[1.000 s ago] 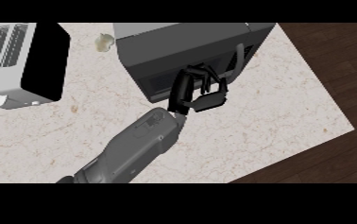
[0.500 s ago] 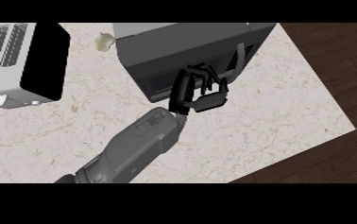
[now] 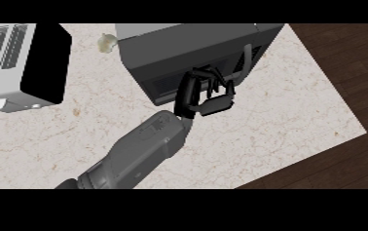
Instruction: Pick up the milk, place it into the microwave and close the microwave
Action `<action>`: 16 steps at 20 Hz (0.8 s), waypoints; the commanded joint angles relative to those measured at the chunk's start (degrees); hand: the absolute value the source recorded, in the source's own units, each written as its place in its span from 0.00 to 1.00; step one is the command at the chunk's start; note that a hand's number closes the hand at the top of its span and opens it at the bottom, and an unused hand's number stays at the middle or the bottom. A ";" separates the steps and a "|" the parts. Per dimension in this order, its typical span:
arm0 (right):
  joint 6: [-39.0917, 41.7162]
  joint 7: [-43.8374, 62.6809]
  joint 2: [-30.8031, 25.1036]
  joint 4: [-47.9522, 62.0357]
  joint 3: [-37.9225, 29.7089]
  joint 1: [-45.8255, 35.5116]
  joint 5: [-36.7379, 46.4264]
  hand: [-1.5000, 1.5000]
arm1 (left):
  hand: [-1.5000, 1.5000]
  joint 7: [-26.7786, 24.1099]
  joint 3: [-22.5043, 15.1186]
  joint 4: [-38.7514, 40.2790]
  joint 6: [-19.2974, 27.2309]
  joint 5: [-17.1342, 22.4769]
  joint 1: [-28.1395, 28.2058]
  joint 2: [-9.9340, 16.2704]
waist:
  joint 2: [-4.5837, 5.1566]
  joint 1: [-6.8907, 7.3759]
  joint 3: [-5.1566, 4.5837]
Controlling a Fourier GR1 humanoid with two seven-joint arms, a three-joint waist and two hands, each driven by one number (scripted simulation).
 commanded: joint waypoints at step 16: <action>3.09 -0.34 -4.06 7.79 -2.39 -3.54 -2.26 0.00 | 1.00 -1.93 0.68 4.71 -0.88 4.73 -6.78 0.03 | 1.28 0.34 0.26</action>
